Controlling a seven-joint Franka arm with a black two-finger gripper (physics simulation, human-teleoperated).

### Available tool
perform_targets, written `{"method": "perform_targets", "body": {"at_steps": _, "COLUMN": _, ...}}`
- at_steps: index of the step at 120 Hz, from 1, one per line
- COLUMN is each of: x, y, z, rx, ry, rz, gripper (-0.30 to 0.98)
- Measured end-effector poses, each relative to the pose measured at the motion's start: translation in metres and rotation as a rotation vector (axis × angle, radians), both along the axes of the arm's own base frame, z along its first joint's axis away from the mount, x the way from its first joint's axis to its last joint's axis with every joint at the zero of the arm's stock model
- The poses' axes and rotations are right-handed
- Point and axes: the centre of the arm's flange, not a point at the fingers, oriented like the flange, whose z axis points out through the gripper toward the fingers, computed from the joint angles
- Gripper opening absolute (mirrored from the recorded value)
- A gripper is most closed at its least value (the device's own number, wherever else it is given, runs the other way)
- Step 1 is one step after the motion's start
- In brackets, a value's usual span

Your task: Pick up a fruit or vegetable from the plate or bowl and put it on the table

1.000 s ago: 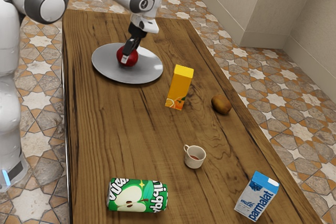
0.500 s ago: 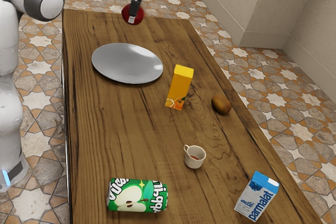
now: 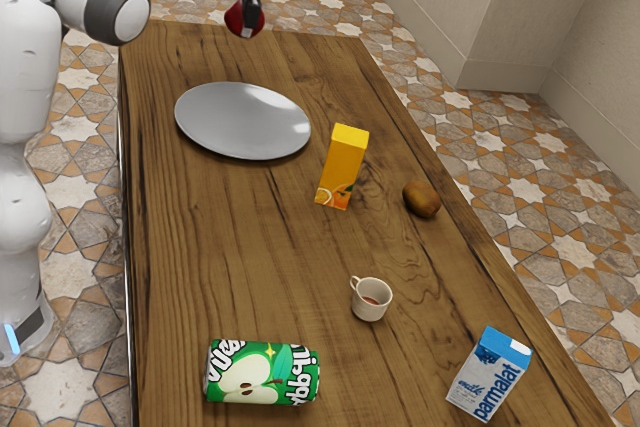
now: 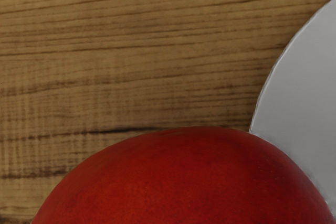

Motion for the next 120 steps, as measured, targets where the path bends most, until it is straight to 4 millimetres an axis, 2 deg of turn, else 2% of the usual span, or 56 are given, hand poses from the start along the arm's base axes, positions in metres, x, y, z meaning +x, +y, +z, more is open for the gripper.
{"method": "perform_targets", "body": {"at_steps": 8, "x": -0.004, "y": 0.005, "z": 0.000, "rx": -0.001, "ry": -0.006, "rz": 0.022, "gripper": 0.51}}
{"method": "perform_targets", "body": {"at_steps": 21, "x": -0.004, "y": 0.006, "z": -0.001, "rx": -0.002, "ry": -0.013, "rz": 0.041, "gripper": 0.57}}
{"method": "perform_targets", "body": {"at_steps": 58, "x": -0.004, "y": 0.006, "z": -0.001, "rx": -0.003, "ry": -0.024, "rz": 0.074, "gripper": 0.66}}
{"method": "perform_targets", "body": {"at_steps": 95, "x": -0.004, "y": 0.004, "z": 0.001, "rx": -0.004, "ry": -0.032, "rz": 0.092, "gripper": 0.68}}
{"method": "perform_targets", "body": {"at_steps": 109, "x": -0.005, "y": -0.001, "z": 0.009, "rx": -0.011, "ry": -0.036, "rz": 0.093, "gripper": 0.68}}
{"method": "perform_targets", "body": {"at_steps": 120, "x": -0.005, "y": -0.014, "z": 0.039, "rx": -0.010, "ry": -0.053, "rz": 0.084, "gripper": 0.68}}
